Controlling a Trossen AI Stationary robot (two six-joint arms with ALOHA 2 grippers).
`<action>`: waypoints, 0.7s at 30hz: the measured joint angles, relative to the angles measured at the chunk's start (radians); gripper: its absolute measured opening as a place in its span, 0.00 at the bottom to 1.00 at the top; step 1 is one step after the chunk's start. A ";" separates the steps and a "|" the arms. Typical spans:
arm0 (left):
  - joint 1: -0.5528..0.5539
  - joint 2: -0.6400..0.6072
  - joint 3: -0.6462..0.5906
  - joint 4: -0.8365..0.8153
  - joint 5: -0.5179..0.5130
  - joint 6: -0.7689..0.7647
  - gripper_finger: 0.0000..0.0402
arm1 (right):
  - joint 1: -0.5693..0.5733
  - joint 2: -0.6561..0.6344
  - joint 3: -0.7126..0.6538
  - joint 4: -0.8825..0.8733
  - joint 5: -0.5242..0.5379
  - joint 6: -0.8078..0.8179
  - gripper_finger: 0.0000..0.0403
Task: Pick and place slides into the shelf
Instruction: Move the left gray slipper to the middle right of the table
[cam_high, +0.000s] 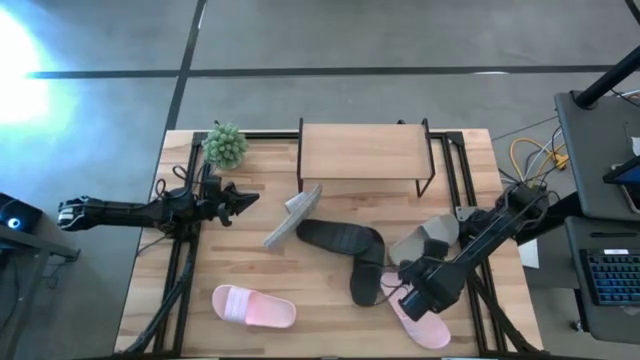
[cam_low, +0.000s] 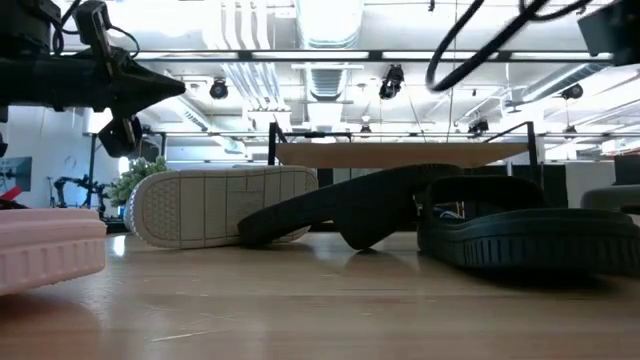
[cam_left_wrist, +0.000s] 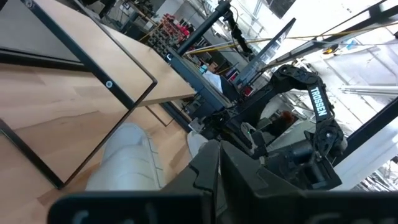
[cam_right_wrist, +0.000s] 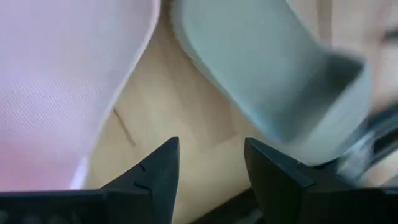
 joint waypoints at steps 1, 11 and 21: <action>0.000 0.000 0.000 0.000 0.000 -0.003 0.00 | 0.000 -0.002 0.001 0.001 -0.007 0.079 0.43; 0.000 0.006 0.002 -0.009 0.018 -0.063 0.00 | -0.088 -0.051 0.017 0.161 0.108 0.760 0.44; 0.000 0.079 0.003 -0.225 0.279 -0.320 0.00 | -0.394 -0.138 0.015 0.434 0.141 0.682 0.39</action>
